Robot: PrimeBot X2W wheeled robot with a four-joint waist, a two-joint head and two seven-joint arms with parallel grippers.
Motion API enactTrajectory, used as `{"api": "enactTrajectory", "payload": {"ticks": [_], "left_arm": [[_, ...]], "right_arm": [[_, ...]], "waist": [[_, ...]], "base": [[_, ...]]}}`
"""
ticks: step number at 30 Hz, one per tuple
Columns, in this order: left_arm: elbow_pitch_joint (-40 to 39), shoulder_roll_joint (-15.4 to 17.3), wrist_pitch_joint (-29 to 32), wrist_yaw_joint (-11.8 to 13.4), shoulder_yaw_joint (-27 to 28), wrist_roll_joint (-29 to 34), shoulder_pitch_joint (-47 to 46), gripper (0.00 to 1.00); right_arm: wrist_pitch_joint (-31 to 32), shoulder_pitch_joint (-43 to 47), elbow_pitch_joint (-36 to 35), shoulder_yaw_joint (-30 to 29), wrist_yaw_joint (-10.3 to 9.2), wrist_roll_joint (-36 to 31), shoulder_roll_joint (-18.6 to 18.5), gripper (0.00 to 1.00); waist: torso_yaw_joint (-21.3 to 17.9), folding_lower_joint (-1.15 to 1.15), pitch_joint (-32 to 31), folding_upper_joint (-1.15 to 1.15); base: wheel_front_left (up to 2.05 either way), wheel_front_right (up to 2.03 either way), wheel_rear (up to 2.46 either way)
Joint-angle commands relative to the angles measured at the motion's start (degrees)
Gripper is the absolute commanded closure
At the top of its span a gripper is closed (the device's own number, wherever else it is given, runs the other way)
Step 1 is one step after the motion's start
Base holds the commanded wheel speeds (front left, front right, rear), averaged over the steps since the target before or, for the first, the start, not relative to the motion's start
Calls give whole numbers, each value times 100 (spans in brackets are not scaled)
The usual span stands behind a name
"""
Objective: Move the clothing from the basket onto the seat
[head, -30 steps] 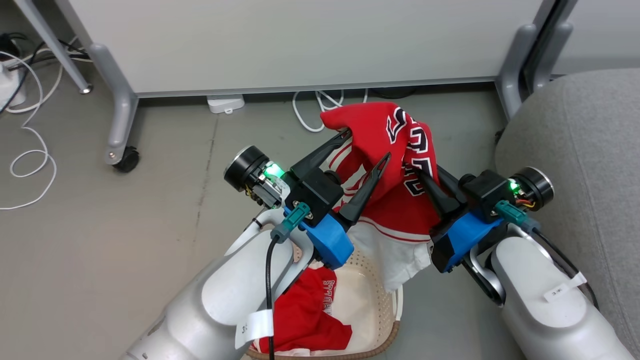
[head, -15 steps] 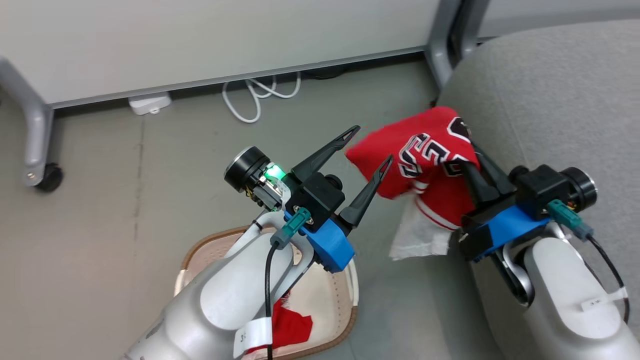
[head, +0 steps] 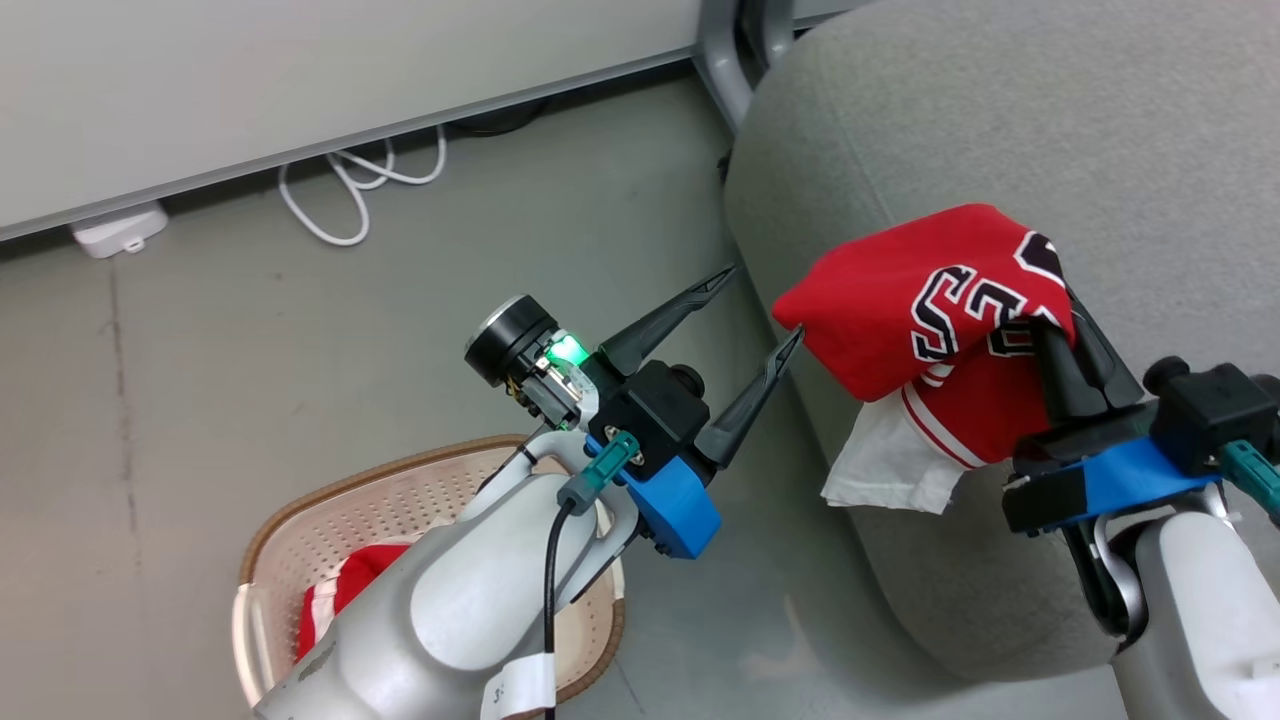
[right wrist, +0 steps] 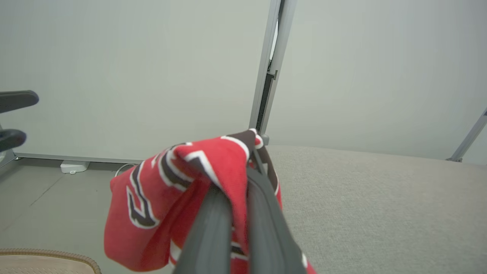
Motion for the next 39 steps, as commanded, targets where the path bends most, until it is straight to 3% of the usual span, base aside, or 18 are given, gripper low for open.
{"api": "enactTrajectory", "payload": {"ticks": [1, 11, 20, 27, 34, 35, 39], "left_arm": [[0, 16, -15, -21, -8, 44, 10, 0], [34, -34, -15, -36, -64, 42, 75, 0], [-37, -24, -15, -41, -27, 112, -87, 0], [-117, 98, -5, -37, 19, 212, -398, 0], [-348, 231, 157, -20, 42, 399, -974, 0], [-433, 287, 202, -25, 39, 463, -1128, 0], [-563, 389, 258, -23, 36, 533, -1285, 0]], "right_arm": [[-6, 94, -57, -47, 1, -13, 40, 100], [-6, 514, -301, -238, 1, 4, 159, 100], [-6, 256, -459, -332, 1, -73, 161, 100], [-6, -556, -588, -482, 1, -29, 16, 100], [-5, -2020, -786, -1257, 1, 13, -448, 100], [-5, -2388, -811, -1601, 1, 56, -609, 100], [-5, -2851, -797, -2094, 1, 86, -848, 100]], "waist": [[-136, 0, 37, 0], [-474, 0, 44, 0], [-464, 0, 255, 0], [-421, 0, 756, 0], [-268, 0, 1815, 0], [-229, 0, 2103, 0], [-195, 0, 2441, 0]], "base": [[0, 0, 0], [0, 0, 0], [0, 0, 0], [0, 0, 0], [0, 0, 0], [0, 0, 0], [0, 0, 0]]}}
